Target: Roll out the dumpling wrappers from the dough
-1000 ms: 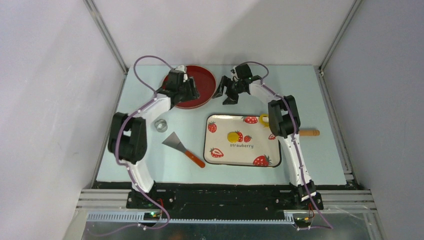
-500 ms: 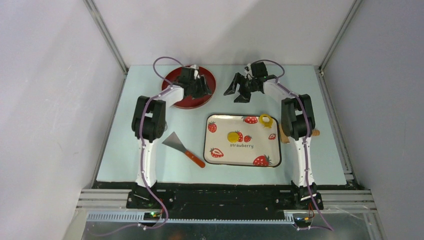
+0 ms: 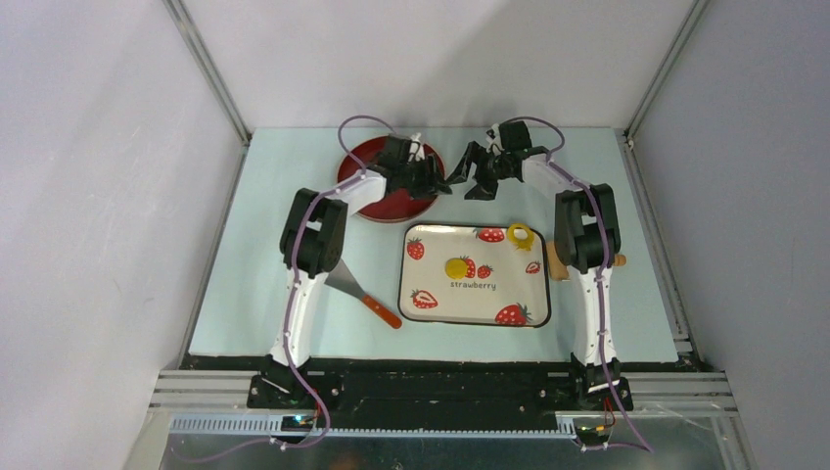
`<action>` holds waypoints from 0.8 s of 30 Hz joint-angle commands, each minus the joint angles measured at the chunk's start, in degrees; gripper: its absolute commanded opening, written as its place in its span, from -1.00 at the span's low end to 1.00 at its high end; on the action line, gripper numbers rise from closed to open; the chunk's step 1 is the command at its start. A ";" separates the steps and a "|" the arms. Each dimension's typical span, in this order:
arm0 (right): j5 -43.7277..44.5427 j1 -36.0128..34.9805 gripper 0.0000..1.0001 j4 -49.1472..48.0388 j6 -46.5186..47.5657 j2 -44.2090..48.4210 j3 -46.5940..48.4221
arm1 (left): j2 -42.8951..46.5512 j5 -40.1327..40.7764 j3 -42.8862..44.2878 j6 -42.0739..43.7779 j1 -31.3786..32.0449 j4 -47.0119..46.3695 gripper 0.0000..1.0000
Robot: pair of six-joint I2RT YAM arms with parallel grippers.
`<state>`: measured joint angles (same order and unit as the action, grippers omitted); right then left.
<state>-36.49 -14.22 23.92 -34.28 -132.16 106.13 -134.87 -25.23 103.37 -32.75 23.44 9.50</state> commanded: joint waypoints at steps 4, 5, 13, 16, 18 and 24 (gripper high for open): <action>0.98 1.36 0.62 0.92 2.47 -0.99 1.68 | 7.70 0.37 -5.60 1.44 2.57 -3.38 0.18; 1.03 1.37 0.62 1.10 2.53 -1.08 1.82 | 9.32 2.16 -7.03 2.89 2.48 -3.49 0.19; 4.17 0.12 0.58 4.10 3.65 -3.74 6.58 | 28.58 21.31 -21.09 11.19 1.79 -2.02 0.31; 5.93 -1.24 0.58 7.64 4.47 -6.31 12.28 | 35.67 23.96 -24.69 12.15 1.83 -0.64 0.31; 7.68 -2.37 0.57 10.92 5.01 -9.18 16.99 | 39.54 25.79 -27.76 12.27 1.80 1.26 0.31; 16.25 -5.42 0.35 16.93 6.58 -14.82 24.89 | 51.50 30.89 -39.06 10.64 1.86 5.84 0.30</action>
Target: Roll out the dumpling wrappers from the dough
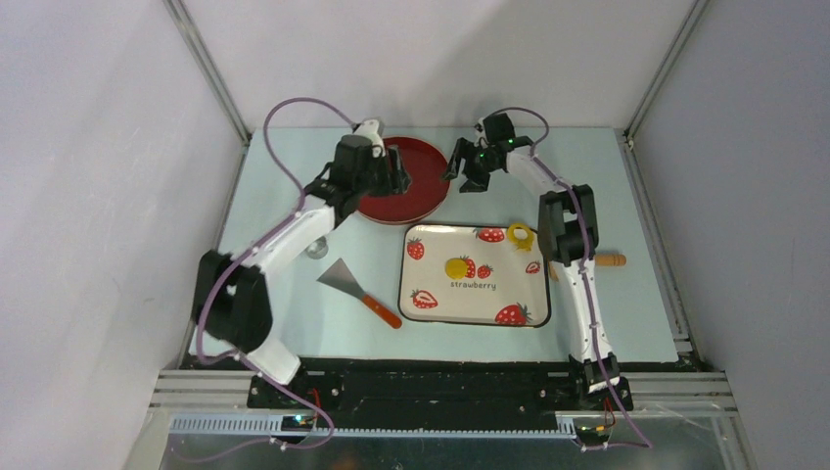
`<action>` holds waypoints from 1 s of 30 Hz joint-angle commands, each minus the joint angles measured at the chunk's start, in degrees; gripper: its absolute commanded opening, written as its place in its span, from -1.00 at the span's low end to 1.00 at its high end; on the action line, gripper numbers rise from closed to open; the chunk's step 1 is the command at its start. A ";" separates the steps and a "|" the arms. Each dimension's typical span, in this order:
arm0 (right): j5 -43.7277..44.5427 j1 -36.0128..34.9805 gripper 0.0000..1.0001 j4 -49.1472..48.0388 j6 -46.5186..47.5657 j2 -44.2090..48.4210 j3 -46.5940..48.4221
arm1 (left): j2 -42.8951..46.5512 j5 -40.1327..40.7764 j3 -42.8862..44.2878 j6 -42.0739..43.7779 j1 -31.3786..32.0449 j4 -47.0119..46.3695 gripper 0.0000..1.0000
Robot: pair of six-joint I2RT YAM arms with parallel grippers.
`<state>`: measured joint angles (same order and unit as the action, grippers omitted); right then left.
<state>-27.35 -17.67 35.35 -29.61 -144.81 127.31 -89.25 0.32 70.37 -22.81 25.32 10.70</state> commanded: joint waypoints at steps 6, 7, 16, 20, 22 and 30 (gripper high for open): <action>11.77 -2.55 0.01 9.57 2.59 -5.69 9.04 | 14.49 7.47 -18.37 -1.55 2.20 6.40 0.28; 11.83 -2.42 0.00 9.58 2.47 -5.76 8.82 | 15.41 7.71 -20.54 -1.94 3.00 6.55 0.28; 9.96 2.54 -0.79 6.34 1.36 -1.33 0.61 | 16.83 8.36 -30.70 -11.84 8.17 7.04 0.25; 7.78 5.34 -0.96 3.09 1.16 2.10 -5.70 | 18.34 9.26 -33.71 -18.03 9.89 6.99 0.26; 7.23 6.01 -0.98 2.41 1.02 3.49 -7.48 | 20.19 9.58 -34.78 -19.89 10.05 7.08 0.27; 6.53 7.39 -1.00 0.91 1.80 10.05 -16.25 | 29.43 10.57 -37.94 -23.06 10.17 11.76 0.29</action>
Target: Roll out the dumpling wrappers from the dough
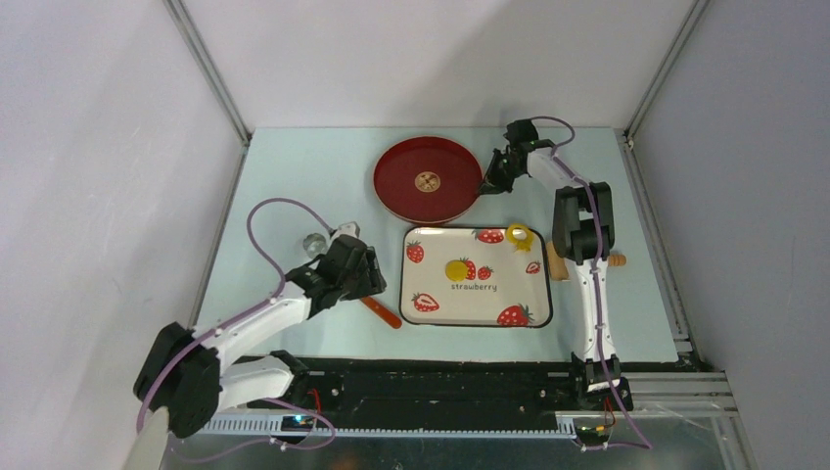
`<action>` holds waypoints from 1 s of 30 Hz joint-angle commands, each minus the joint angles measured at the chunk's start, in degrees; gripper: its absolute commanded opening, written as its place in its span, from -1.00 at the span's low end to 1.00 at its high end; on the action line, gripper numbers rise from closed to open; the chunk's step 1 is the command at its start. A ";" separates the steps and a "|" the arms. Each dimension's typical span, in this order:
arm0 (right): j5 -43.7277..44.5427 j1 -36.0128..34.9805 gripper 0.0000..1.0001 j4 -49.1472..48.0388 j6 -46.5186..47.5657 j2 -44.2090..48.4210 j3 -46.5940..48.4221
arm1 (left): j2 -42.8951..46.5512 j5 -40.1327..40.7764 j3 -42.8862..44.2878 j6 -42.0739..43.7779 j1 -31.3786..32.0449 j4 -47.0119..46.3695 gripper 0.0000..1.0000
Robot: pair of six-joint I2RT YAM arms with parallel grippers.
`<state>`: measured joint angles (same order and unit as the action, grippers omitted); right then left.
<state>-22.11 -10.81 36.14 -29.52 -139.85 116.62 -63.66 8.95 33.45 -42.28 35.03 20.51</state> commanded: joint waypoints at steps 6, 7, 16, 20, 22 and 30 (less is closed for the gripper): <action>3.57 3.16 -1.00 -1.64 2.46 12.31 -14.02 | 5.01 1.06 -4.04 -6.33 0.82 2.54 0.30; 3.87 3.80 -1.00 -1.84 2.58 13.15 -14.61 | 4.57 0.63 -4.25 -6.54 0.87 2.48 0.30; 8.27 6.17 -0.87 -1.88 4.90 16.84 -20.33 | 2.18 0.03 -4.96 -9.24 1.25 2.38 0.34; 7.31 6.33 -0.25 -3.35 5.46 19.84 -22.87 | -0.34 0.95 -4.16 -9.46 1.31 2.26 0.34; 6.27 6.37 -0.08 -3.76 5.50 21.55 -24.07 | -2.53 1.69 -3.43 -9.52 1.33 2.26 0.33; 3.23 7.38 0.32 -5.00 6.45 29.96 -32.24 | -12.19 4.24 -0.45 -8.73 1.29 2.30 0.17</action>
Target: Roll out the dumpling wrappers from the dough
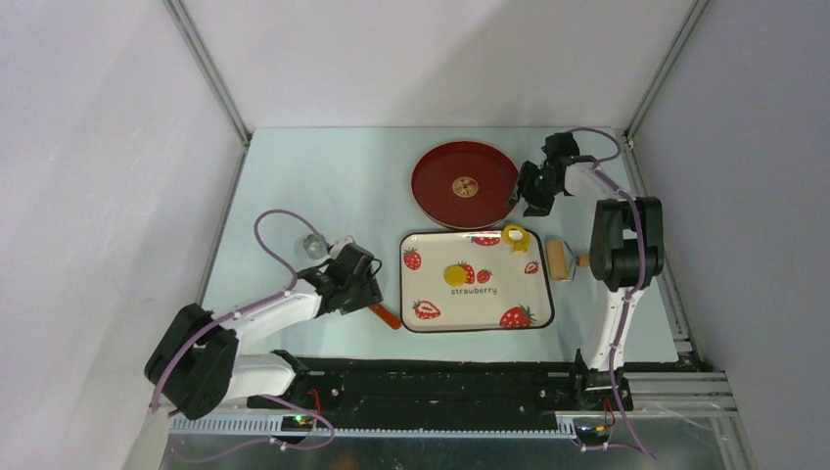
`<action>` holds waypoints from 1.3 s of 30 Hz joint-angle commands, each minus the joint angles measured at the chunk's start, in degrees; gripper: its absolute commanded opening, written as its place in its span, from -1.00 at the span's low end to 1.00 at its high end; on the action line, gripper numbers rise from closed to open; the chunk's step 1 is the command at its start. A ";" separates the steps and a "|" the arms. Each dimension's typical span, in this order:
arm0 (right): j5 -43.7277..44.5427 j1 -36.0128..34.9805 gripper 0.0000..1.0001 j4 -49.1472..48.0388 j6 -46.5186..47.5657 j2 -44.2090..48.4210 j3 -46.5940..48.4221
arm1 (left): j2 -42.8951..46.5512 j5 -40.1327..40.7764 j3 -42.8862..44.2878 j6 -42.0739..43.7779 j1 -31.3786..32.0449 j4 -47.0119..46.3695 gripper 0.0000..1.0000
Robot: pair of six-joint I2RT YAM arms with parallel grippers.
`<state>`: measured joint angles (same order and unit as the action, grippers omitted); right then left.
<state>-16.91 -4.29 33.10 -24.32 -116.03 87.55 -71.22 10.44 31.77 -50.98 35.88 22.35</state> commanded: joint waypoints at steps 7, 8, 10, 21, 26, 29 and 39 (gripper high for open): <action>-5.62 3.75 0.42 -4.56 1.27 16.46 -12.46 | -11.88 2.43 3.41 4.42 0.44 0.77 -0.16; -5.91 5.04 0.42 -4.96 1.33 18.01 -14.06 | -12.30 2.18 3.70 5.74 0.47 1.01 -0.21; -6.46 5.60 0.43 -5.34 1.48 19.48 -15.87 | -13.09 2.06 3.93 8.17 0.50 1.54 -0.40; -8.33 4.66 0.44 -6.01 1.58 21.06 -19.07 | -8.22 6.31 4.44 19.23 0.55 8.92 -0.65; -7.82 1.66 0.45 -6.10 1.95 21.02 -20.01 | -3.14 7.33 4.63 18.02 0.52 10.83 0.08; -7.73 0.58 0.46 -6.49 2.15 21.14 -21.40 | -0.21 5.68 3.99 16.52 0.56 11.20 0.23; -7.92 0.13 0.48 -7.43 2.33 21.99 -23.98 | -1.73 5.65 3.90 13.18 3.25 11.60 0.15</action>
<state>-24.49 -4.12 27.73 -23.22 -96.90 63.81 -71.42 14.70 35.33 -36.12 37.30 33.80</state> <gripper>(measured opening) 0.738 0.586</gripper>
